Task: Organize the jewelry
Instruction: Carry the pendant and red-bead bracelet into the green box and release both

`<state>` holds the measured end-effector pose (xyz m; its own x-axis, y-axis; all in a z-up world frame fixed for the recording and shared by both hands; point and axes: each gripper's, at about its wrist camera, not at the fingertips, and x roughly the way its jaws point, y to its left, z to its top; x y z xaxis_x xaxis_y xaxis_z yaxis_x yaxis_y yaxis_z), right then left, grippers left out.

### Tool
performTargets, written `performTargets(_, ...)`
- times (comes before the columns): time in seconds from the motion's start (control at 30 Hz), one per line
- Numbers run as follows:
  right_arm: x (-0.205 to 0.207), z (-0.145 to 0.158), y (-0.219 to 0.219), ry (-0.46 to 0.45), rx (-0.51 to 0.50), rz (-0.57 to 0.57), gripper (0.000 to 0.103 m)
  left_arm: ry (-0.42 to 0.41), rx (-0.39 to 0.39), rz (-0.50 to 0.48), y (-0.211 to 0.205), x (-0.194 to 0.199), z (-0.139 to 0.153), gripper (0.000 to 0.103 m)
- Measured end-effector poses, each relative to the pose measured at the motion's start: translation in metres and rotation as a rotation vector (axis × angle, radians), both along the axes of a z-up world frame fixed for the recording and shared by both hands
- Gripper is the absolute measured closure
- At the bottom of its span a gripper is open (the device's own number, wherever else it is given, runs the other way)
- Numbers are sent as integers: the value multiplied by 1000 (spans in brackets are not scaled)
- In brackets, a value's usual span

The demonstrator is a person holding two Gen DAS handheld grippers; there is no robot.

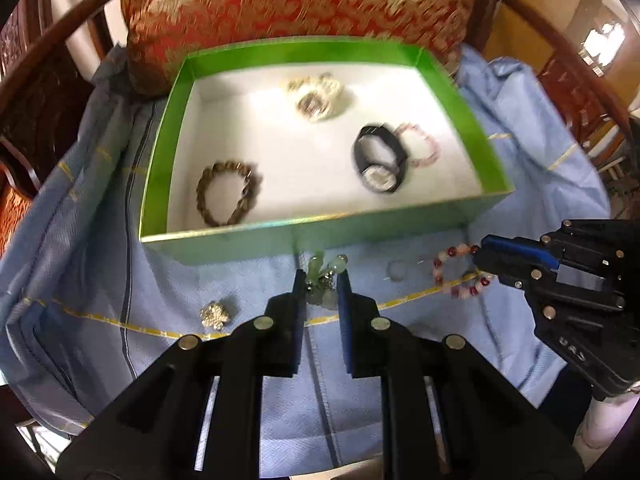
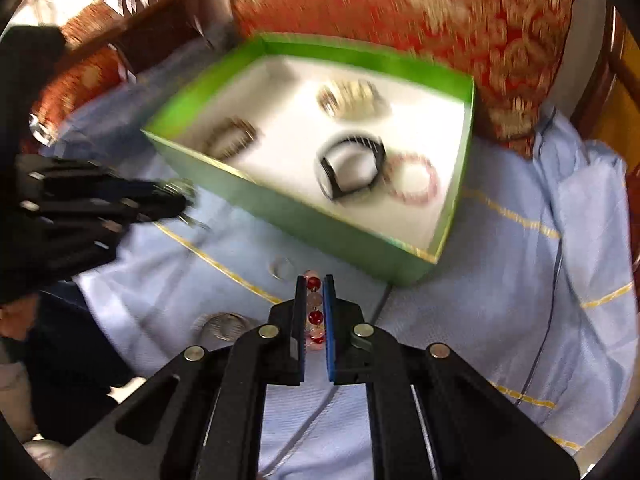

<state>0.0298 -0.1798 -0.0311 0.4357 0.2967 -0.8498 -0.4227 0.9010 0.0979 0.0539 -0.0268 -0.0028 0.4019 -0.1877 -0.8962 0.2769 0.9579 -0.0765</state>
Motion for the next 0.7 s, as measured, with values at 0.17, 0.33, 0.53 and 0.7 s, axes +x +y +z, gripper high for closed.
performTargets(0.17,-3,46,0,-97,113,-5,95,-94,-73,-26,2,-6,33,88)
performTargets(0.33,29,74,0,-166,118,-47,95,-157,-53,-20,-3,23,55,88)
performTargets(0.53,73,63,-7,-149,92,-129,95,-165,-36,40,5,79,41,88)
performTargets(0.7,91,28,-8,-85,61,-165,95,-107,8,64,7,103,12,88)
